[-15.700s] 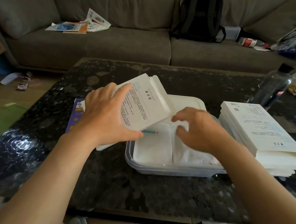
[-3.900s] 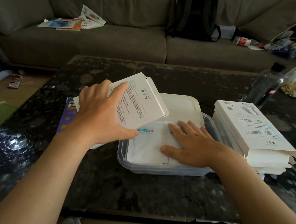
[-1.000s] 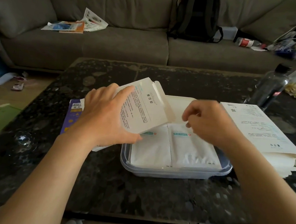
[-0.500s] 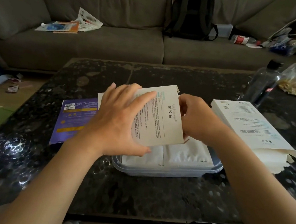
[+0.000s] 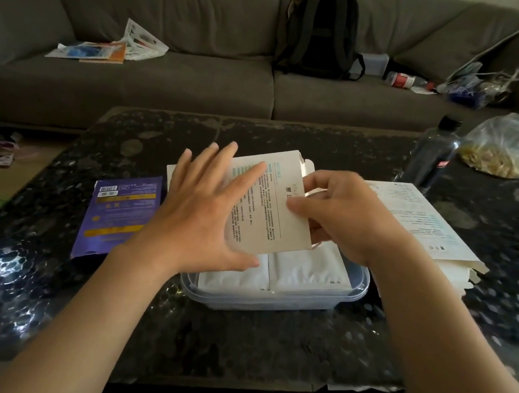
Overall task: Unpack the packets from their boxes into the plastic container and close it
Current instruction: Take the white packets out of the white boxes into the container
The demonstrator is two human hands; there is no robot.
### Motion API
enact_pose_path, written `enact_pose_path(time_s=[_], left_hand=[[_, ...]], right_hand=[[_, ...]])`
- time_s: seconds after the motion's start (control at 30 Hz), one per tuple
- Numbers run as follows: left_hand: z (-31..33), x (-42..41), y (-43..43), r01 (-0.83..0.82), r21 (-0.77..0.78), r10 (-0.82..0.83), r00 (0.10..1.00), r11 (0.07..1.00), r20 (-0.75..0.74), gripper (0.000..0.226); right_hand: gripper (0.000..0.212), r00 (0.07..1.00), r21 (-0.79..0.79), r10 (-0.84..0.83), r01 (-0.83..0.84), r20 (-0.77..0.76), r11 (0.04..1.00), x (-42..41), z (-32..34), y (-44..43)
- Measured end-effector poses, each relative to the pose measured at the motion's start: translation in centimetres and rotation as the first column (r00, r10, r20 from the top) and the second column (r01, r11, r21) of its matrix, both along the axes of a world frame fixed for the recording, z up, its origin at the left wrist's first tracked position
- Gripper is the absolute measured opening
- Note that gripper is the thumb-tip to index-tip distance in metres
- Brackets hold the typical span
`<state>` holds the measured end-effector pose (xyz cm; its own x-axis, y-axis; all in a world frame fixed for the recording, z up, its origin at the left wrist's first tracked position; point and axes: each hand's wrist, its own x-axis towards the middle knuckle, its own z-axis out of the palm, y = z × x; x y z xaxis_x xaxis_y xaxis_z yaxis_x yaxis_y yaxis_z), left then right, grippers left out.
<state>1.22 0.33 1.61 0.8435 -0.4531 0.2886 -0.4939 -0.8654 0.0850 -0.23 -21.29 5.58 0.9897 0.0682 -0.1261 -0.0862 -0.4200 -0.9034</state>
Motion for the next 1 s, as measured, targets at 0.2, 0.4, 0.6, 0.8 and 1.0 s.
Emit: enact_pose_path(time_s=[0.2,0.4,0.6,0.8,1.0], left_hand=[[-0.3,0.2,-1.1,-0.141,-0.204,0.129,0.989,0.969,-0.071,0.109],[-1.0,-0.9,-3.7,-0.081,-0.180,0.061,0.992,0.980,-0.115,0.090],[-1.9,-1.0,-4.5,-0.017,-0.154,0.008,0.998,0.988,-0.059,0.078],[-2.2,-1.4,-4.9,-0.022,-0.123,0.011,0.996,0.992,-0.093,0.076],[-2.4,-1.6,-4.9,-0.023,-0.145,0.006,0.993,0.989,-0.117,0.078]], right_hand=[[0.006,0.920,0.480,-0.378,0.380,-0.105,0.791,-0.7,2.3,-2.9],[0.026,0.756,0.640,-0.598,0.603,-0.268,0.476,-1.4,1.7,-6.4],[0.036,0.657,0.631,-0.658,0.696,-0.367,0.342,-2.8,-0.3,-9.9],[0.040,0.628,0.598,-0.668,0.730,-0.398,0.330,-3.5,-1.7,-11.4],[0.031,0.658,0.476,-0.630,0.746,-0.413,0.467,-4.4,-1.6,-11.9]])
